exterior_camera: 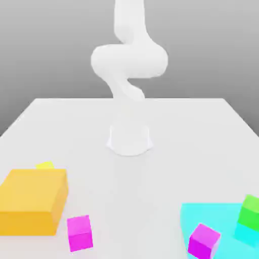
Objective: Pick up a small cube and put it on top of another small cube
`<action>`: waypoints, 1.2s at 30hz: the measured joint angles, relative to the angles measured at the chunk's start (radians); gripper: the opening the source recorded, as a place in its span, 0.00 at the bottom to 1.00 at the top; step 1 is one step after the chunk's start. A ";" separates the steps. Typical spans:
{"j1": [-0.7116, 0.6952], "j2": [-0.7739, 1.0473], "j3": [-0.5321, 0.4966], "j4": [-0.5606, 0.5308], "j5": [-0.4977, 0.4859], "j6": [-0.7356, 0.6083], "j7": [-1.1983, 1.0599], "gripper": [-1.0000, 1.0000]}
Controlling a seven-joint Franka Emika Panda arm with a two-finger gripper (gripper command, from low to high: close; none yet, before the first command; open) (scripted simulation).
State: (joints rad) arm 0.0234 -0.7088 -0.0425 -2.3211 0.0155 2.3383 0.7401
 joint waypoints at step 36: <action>-0.065 1.104 -0.133 -0.178 0.244 0.540 -0.676 0.00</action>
State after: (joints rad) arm -0.0419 0.3950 -0.1753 -2.4986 0.2596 2.8787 0.0643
